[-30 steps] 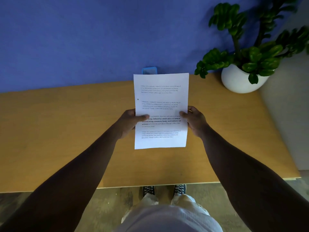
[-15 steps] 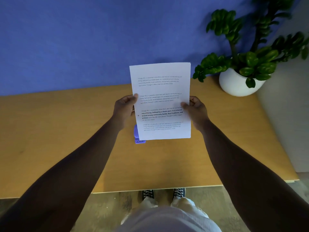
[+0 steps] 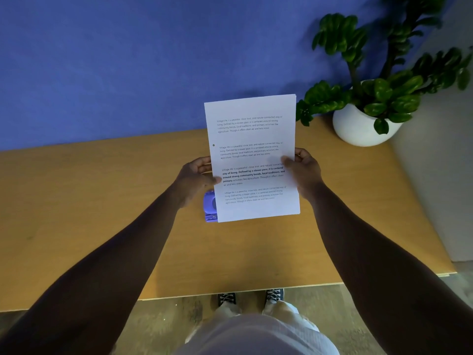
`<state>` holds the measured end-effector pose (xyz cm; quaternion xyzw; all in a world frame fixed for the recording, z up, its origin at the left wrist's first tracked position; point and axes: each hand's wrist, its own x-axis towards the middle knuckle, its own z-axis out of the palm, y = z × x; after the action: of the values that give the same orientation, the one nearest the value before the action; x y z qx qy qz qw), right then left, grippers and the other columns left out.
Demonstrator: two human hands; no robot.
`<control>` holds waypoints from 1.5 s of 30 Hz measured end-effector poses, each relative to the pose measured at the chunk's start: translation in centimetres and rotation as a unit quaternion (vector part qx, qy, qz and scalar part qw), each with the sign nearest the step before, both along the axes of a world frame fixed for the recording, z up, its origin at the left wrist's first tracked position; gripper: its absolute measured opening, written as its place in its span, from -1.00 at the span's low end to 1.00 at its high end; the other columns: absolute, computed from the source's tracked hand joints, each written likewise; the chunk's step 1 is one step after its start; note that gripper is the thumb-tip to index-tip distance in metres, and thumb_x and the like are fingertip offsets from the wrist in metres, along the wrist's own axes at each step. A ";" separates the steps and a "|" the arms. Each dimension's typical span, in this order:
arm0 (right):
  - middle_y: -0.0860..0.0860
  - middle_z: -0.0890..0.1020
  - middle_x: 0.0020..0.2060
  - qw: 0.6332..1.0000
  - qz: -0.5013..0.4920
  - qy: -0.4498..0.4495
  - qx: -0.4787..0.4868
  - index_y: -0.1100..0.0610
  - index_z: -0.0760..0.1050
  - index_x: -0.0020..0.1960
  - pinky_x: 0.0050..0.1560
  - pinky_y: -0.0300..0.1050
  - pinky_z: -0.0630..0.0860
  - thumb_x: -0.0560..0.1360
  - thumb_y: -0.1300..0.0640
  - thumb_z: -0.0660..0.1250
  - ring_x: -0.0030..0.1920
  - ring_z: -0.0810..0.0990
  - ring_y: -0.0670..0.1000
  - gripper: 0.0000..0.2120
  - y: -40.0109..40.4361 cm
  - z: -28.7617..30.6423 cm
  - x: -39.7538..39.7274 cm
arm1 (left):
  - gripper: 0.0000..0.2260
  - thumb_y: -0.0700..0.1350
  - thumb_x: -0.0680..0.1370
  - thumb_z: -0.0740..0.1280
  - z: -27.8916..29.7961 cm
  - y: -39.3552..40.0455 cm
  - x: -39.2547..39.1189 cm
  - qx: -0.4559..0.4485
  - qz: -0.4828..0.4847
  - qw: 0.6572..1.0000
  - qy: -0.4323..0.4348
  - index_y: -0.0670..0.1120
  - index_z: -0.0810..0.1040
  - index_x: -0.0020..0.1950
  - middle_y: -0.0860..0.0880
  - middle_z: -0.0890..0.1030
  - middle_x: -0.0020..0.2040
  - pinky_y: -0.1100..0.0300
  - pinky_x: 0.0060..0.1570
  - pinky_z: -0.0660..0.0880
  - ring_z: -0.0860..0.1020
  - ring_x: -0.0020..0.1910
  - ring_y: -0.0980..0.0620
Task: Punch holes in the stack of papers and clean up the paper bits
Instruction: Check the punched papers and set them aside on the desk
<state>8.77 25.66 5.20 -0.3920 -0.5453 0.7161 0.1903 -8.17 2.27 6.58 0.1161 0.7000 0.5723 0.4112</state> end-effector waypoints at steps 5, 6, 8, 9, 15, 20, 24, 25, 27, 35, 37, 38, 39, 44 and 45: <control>-0.10 0.71 -0.25 1.000 -0.009 -0.008 -0.005 0.07 0.54 -0.03 -0.20 -0.14 0.63 0.51 0.27 0.37 -0.26 0.65 -0.08 -0.88 0.0 -0.2 0.1 | -0.58 -0.40 0.47 0.43 0.4 0.5 0.0 0.010 -0.010 1.000 -0.009 0.00 0.58 0.21 0.00 0.72 0.08 0.22 -0.12 0.63 0.70 0.06 0.01; -0.09 0.70 -0.25 1.000 -0.009 -0.011 -0.002 0.06 0.55 -0.03 -0.19 -0.13 0.63 0.51 0.27 0.37 -0.25 0.65 -0.07 -0.87 0.0 -0.2 0.1 | -0.64 -0.36 0.50 0.43 0.4 0.7 0.0 0.016 -0.003 1.000 -0.015 -0.02 0.59 0.21 -0.02 0.72 0.09 0.21 -0.11 0.63 0.70 0.06 0.00; -0.06 0.71 -0.21 1.000 -0.002 -0.015 0.002 0.05 0.55 -0.03 -0.16 -0.09 0.64 0.50 0.26 0.38 -0.22 0.66 -0.03 -0.87 0.1 -0.1 0.2 | -0.75 -0.25 0.54 0.43 0.6 1.1 0.1 0.019 0.007 1.000 -0.013 -0.04 0.62 0.19 -0.03 0.72 0.10 0.23 -0.12 0.63 0.70 0.06 0.01; -0.04 0.72 -0.19 1.000 0.004 -0.015 0.001 0.05 0.55 -0.03 -0.15 -0.07 0.65 0.50 0.26 0.38 -0.20 0.67 -0.02 -0.87 0.2 0.0 0.2 | -0.77 -0.21 0.54 0.44 0.6 1.4 0.2 0.016 0.007 1.000 -0.005 -0.05 0.63 0.19 -0.01 0.72 0.10 0.24 -0.12 0.63 0.70 0.06 0.02; -0.01 0.72 -0.12 0.999 0.028 -0.028 0.034 0.07 0.51 0.00 -0.20 -0.11 0.63 0.49 0.24 0.41 -0.13 0.69 0.00 -0.86 0.4 0.6 0.2 | -0.77 -0.22 0.50 0.48 -0.1 2.8 1.3 0.007 0.038 0.998 0.056 -0.06 0.68 0.14 -0.03 0.74 0.05 0.07 0.05 0.56 0.69 0.02 -0.04; -0.04 0.73 -0.14 0.992 0.052 -0.052 0.103 0.04 0.49 -0.03 -0.21 -0.15 0.62 0.44 0.22 0.47 -0.16 0.69 -0.05 -0.79 0.2 0.8 0.5 | -0.84 -0.22 0.51 0.46 -0.5 4.1 2.9 0.002 0.094 0.991 0.092 0.04 0.69 -0.02 0.07 0.75 -0.13 0.23 -0.17 0.61 0.71 -0.16 0.14; -0.02 0.70 -0.15 0.990 0.045 -0.054 0.124 0.02 0.49 -0.06 -0.17 -0.11 0.59 0.46 0.23 0.43 -0.17 0.65 -0.04 -0.82 0.0 0.8 0.7 | -0.83 -0.21 0.53 0.45 -0.6 4.9 4.2 0.009 0.116 0.987 0.113 -0.05 0.67 0.10 -0.01 0.74 -0.01 0.12 -0.02 0.63 0.71 -0.03 0.02; -0.04 0.69 -0.18 0.990 0.040 -0.049 0.128 0.03 0.49 -0.06 -0.20 -0.17 0.58 0.46 0.24 0.43 -0.21 0.64 -0.08 -0.82 0.0 0.8 0.8 | -0.83 -0.21 0.53 0.45 -0.5 5.1 4.4 0.010 0.118 0.986 0.118 -0.05 0.67 0.10 0.00 0.73 -0.01 0.14 -0.02 0.63 0.70 -0.03 0.04; -0.07 0.67 -0.21 0.989 0.029 -0.042 0.139 0.07 0.50 -0.03 -0.26 -0.25 0.57 0.46 0.25 0.43 -0.25 0.62 -0.15 -0.83 -0.1 0.9 0.8 | -0.85 -0.21 0.52 0.45 -0.5 5.5 5.0 0.012 0.123 0.984 0.129 0.00 0.66 0.05 0.07 0.73 -0.05 0.23 -0.10 0.61 0.69 -0.09 0.13; 0.04 0.67 -0.09 0.985 -0.013 -0.040 0.170 0.17 0.50 0.09 -0.14 -0.07 0.60 0.46 0.26 0.40 -0.10 0.65 0.01 -0.78 -0.6 0.1 2.1 | -0.84 -0.23 0.52 0.45 -1.5 6.3 6.8 0.037 0.153 0.976 0.153 -0.06 0.65 0.08 0.05 0.72 -0.02 0.32 -0.09 0.60 0.69 -0.05 0.14; 0.02 0.66 -0.03 0.981 -0.004 -0.062 0.184 0.13 0.50 0.15 -0.14 -0.13 0.60 0.46 0.26 0.39 -0.05 0.63 0.00 -0.73 -0.8 -0.8 2.6 | -0.82 -0.20 0.52 0.45 -2.4 6.1 7.1 0.018 0.145 0.979 0.144 -0.09 0.65 0.12 0.05 0.72 0.00 0.24 -0.04 0.63 0.69 -0.01 0.09; 0.00 0.64 -0.01 0.977 0.008 -0.082 0.194 0.12 0.49 0.18 -0.15 -0.18 0.58 0.46 0.25 0.38 -0.05 0.61 -0.03 -0.70 -0.9 -1.2 2.8 | -0.81 -0.18 0.52 0.45 -2.8 5.9 7.3 0.000 0.138 0.981 0.139 -0.10 0.64 0.13 0.04 0.72 0.01 0.21 -0.05 0.63 0.68 0.01 0.06; -0.02 0.63 0.00 0.974 0.021 -0.098 0.204 0.11 0.49 0.20 -0.18 -0.22 0.57 0.47 0.26 0.37 -0.07 0.60 -0.07 -0.68 -1.0 -1.7 3.1 | -0.81 -0.16 0.52 0.46 -3.3 5.7 7.4 -0.020 0.132 0.982 0.136 -0.11 0.64 0.13 0.05 0.71 0.00 0.21 -0.08 0.61 0.67 0.02 0.03; -0.12 0.58 -0.03 0.965 0.033 -0.133 0.225 0.09 0.49 0.24 -0.31 -0.47 0.41 0.50 0.23 0.35 -0.13 0.54 -0.13 -0.68 -0.8 -2.8 3.2 | -0.78 -0.12 0.51 0.47 -3.9 5.5 7.4 -0.051 0.124 0.982 0.132 -0.07 0.63 0.15 0.05 0.69 0.03 0.26 -0.11 0.57 0.65 0.02 0.05; -0.13 0.58 -0.05 0.962 0.037 -0.137 0.234 0.08 0.49 0.25 -0.29 -0.44 0.41 0.50 0.21 0.35 -0.12 0.54 -0.13 -0.68 -0.6 -2.7 3.0 | -0.78 -0.11 0.51 0.47 -3.9 5.6 7.2 -0.052 0.124 0.982 0.134 -0.08 0.63 0.14 0.05 0.70 0.03 0.29 -0.14 0.56 0.65 0.01 0.07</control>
<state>11.80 25.02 2.49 -0.4101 -0.7327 0.5145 0.1738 -0.94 7.83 2.65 0.0823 0.7863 0.5610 0.2454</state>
